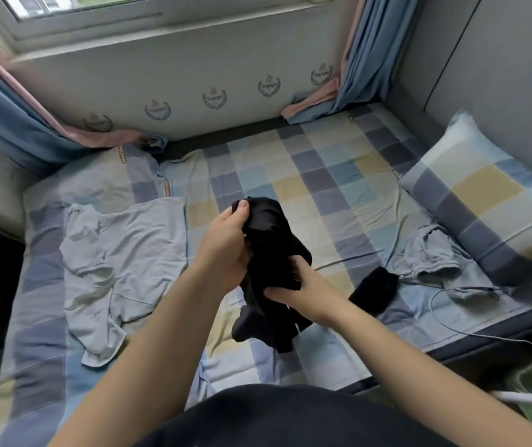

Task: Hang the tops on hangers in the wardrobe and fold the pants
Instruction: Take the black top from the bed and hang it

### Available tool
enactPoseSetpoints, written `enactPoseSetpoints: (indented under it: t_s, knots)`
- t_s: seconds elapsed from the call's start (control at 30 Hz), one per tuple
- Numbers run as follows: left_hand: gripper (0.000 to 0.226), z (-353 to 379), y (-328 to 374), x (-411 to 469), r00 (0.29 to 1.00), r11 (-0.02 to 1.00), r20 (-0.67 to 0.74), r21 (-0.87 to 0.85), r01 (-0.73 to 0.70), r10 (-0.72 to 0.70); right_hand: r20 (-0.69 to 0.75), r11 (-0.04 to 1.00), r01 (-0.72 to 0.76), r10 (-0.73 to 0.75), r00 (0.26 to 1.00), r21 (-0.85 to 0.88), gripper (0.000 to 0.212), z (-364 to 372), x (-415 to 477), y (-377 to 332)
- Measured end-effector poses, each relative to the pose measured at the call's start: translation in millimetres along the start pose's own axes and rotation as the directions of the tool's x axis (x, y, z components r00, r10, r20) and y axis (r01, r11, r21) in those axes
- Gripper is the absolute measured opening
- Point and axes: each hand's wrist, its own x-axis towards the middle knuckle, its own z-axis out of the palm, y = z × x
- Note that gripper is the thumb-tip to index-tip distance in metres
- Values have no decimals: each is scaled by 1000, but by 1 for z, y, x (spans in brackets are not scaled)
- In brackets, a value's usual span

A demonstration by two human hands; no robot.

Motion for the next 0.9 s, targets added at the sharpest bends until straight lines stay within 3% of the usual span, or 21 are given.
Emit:
enactPoseSetpoints:
  t_s: [0.07, 0.13, 0.27, 0.33, 0.43, 0.5, 0.57, 0.63, 0.73, 0.83, 0.9]
  knots:
    - [28, -3, 7, 0, 1000, 999, -5, -32, -12, 11, -61, 989, 23, -32, 998, -144, 15, 9, 9, 8]
    - [27, -11, 15, 3, 997, 998, -46, -1, -58, 58, -132, 980, 24, -51, 990, -197, 31, 4, 17, 14]
    - [18, -42, 24, 18, 944, 950, -212, 238, -201, 252, -304, 994, 49, -76, 950, -95, 25, -34, 14, -3]
    - [22, -52, 21, 22, 931, 906, -185, 350, -238, 316, -300, 993, 118, -112, 947, 2, 29, -55, 12, -29]
    - [54, -53, 8, 21, 933, 777, 83, 530, -338, 350, -193, 983, 175, -163, 968, 48, 31, -67, 10, -72]
    - [68, -46, -6, 14, 906, 681, 341, 602, -417, 252, -156, 979, 175, -158, 975, 105, 31, -65, 11, -93]
    - [69, -33, -26, 7, 867, 657, 477, 609, -445, 145, -145, 950, 166, -132, 981, 263, 27, -60, 11, -109]
    - [50, -20, -47, 9, 872, 659, 442, 594, -461, 212, -160, 907, 171, -117, 980, 385, 24, -57, 11, -121]
    - [14, -6, -54, 11, 885, 733, 276, 495, -466, 376, -142, 889, 170, -119, 983, 426, 19, -60, 11, -123]
    - [18, -5, -42, 15, 912, 833, 114, 375, -407, 394, -125, 926, 194, -161, 979, 325, 12, -66, 9, -100]
    - [19, -10, -33, 17, 944, 907, 48, 268, -326, 325, -110, 962, 177, -157, 981, 209, 28, -65, 5, -73]
